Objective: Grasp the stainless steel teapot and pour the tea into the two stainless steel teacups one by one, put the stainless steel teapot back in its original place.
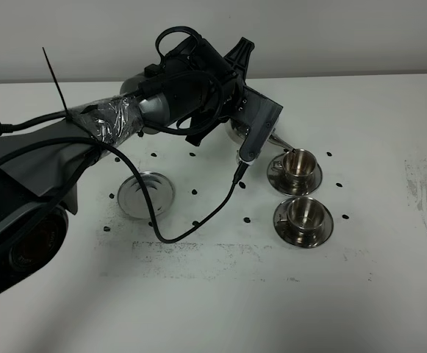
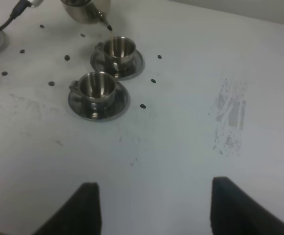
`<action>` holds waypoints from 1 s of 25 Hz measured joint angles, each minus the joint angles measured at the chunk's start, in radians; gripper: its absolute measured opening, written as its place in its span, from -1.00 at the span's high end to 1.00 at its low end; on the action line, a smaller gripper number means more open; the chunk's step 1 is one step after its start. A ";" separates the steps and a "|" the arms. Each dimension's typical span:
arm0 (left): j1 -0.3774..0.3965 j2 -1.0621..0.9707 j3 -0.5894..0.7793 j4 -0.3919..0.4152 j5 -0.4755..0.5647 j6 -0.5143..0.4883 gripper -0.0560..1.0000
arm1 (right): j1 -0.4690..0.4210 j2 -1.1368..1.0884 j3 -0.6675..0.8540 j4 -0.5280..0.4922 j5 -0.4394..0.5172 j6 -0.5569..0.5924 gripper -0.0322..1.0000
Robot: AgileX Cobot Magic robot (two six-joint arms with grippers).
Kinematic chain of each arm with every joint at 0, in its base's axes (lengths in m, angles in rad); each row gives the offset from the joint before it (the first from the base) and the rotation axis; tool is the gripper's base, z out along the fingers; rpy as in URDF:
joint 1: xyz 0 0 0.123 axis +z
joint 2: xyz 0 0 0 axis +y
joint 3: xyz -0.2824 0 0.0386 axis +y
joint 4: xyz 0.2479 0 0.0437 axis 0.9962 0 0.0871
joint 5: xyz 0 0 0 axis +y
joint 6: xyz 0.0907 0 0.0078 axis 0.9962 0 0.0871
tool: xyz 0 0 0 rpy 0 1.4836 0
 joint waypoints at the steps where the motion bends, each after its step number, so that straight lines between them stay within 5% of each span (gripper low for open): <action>1: 0.000 0.000 0.000 0.004 0.000 0.000 0.55 | 0.000 0.000 0.000 0.000 0.000 0.000 0.01; 25: -0.018 0.025 0.000 0.067 -0.013 -0.001 0.55 | 0.000 0.000 0.000 0.000 0.000 0.000 0.01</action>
